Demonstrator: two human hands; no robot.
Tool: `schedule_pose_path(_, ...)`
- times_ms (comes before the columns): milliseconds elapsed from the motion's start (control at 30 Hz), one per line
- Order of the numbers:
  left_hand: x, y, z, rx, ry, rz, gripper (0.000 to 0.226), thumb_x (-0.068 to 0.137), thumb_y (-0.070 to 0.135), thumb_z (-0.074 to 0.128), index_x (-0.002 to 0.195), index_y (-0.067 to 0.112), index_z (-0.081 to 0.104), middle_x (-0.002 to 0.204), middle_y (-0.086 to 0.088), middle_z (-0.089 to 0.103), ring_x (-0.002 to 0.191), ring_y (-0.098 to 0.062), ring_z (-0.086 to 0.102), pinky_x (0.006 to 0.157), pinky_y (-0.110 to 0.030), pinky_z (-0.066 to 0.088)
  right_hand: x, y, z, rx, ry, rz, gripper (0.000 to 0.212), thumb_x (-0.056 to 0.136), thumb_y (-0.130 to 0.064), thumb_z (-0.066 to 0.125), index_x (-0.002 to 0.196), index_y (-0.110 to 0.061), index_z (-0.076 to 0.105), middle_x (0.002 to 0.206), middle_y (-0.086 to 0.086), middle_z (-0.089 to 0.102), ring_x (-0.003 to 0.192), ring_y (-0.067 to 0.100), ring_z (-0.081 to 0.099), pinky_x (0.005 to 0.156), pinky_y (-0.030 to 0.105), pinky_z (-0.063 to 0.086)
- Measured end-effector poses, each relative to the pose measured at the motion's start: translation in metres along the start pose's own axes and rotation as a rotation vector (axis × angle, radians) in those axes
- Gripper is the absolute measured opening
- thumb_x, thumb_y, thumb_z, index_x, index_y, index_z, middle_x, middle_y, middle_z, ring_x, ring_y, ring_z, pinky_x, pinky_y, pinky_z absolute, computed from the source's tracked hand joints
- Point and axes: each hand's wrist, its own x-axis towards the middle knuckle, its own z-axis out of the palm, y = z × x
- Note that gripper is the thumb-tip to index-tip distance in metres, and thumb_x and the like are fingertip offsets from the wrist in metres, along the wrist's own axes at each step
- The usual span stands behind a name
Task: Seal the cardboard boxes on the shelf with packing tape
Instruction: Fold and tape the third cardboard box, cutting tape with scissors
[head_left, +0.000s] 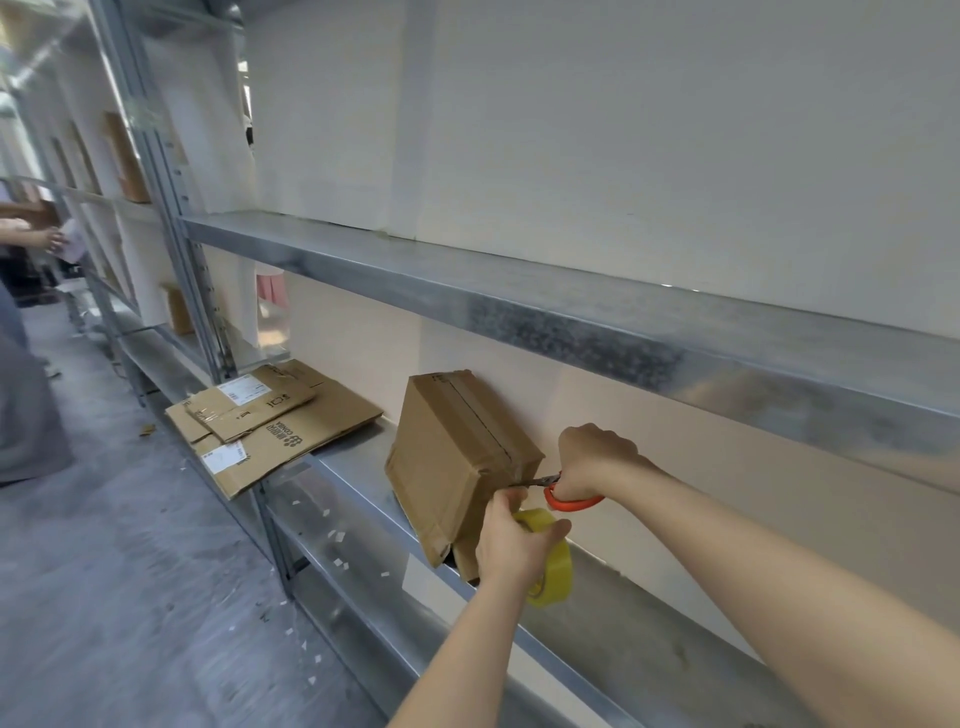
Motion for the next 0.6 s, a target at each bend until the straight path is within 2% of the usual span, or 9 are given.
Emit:
schedule_pose_path(67,0.001,-0.002,-0.002,-0.009,-0.007,0.005,0.066,0.070,0.049,0.078,0.125,0.030,0.046,0.124,0.011,0.054,0.111,-0.016,0.054,0.092,-0.035,0.045,0.003,-0.002,-0.001,-0.014,-0.001,-0.001,0.028,0.076,-0.024,0.065,0.071,-0.015,0.040,0.075,0.000,0.044,0.079,0.024,0.053,0.067,0.027,0.042)
schedule_pose_path(133,0.002,-0.003,-0.002,-0.029,-0.013,-0.001,0.067,0.069,0.049,0.078,0.125,0.030,0.046,0.124,0.011,0.054,0.110,-0.016,0.054,0.093,-0.035,0.045,0.005,-0.005,-0.001,-0.041,0.016,-0.003,0.026,0.076,-0.024,0.069,0.082,-0.014,0.045,0.075,0.000,0.045,0.079,0.023,0.054,0.065,0.027,0.042)
schedule_pose_path(333,0.005,-0.005,-0.002,-0.062,-0.038,-0.029,0.067,0.068,0.050,0.079,0.123,0.031,0.047,0.122,0.011,0.055,0.109,-0.016,0.054,0.094,-0.037,0.047,0.016,-0.008,0.000,-0.080,0.020,0.002,0.041,0.073,-0.025,0.082,0.092,-0.014,0.048,0.075,0.000,0.043,0.078,0.020,0.052,0.065,0.028,0.041)
schedule_pose_path(467,0.007,-0.006,-0.006,-0.053,-0.055,-0.033,0.067,0.067,0.049,0.079,0.123,0.031,0.047,0.121,0.012,0.056,0.110,-0.016,0.054,0.094,-0.036,0.047,0.018,-0.008,-0.002,-0.034,-0.044,0.003,0.052,0.068,-0.039,0.085,0.091,-0.014,0.047,0.076,-0.001,0.044,0.082,0.021,0.054,0.067,0.028,0.041)
schedule_pose_path(600,0.007,-0.006,-0.009,-0.035,-0.059,-0.017,0.067,0.067,0.050,0.079,0.123,0.032,0.047,0.122,0.012,0.055,0.110,-0.016,0.055,0.095,-0.037,0.046,0.021,-0.009,-0.005,-0.022,-0.084,-0.004,0.051,0.070,-0.047,0.080,0.094,-0.015,0.050,0.078,-0.001,0.047,0.084,0.020,0.057,0.067,0.027,0.044)
